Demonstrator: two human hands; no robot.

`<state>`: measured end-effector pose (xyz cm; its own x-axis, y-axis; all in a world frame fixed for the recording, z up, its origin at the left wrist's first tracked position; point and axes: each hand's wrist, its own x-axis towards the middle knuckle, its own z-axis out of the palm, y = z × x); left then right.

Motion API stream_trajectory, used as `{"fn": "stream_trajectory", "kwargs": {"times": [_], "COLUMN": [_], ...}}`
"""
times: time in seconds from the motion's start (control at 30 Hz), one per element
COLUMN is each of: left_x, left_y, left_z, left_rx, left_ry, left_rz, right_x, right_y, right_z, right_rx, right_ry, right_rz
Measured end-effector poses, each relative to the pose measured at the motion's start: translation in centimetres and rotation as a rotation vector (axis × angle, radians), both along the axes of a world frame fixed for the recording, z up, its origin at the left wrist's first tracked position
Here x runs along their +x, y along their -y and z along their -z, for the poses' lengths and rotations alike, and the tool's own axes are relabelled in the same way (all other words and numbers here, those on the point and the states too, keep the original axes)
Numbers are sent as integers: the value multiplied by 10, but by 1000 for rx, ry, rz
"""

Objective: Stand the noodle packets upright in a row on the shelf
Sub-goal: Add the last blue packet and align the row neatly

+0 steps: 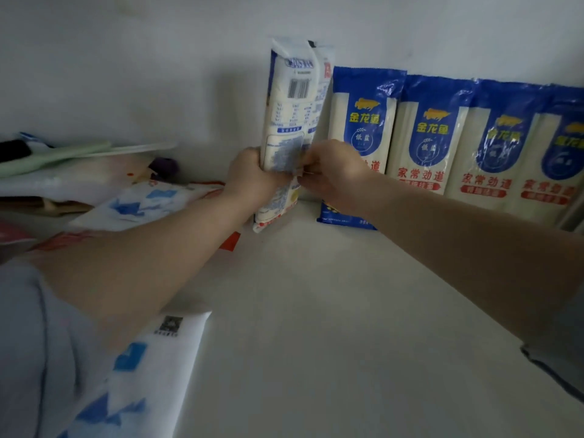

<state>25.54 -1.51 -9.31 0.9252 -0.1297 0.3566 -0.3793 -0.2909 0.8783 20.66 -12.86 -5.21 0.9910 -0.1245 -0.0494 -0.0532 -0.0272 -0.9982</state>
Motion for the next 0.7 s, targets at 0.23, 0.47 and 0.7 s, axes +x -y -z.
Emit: {"fn": "stream_trajectory", "kwargs": {"times": [0.23,0.47,0.7], "left_x": [-60,-124,-159], "left_y": [-30,-21,10], "left_z": [-17,-57,-86], "left_rx": [240,336,162], "left_ry": [559,866,441], "left_rz": [36,129,17], "right_x": [-92,-202,-242], "right_y": [37,56,52], "right_z": [-39,-49,-54], "right_rx": [594,359,355], "right_ry": [-104,-221,-69], "right_rz": [-219,-124,-173]}}
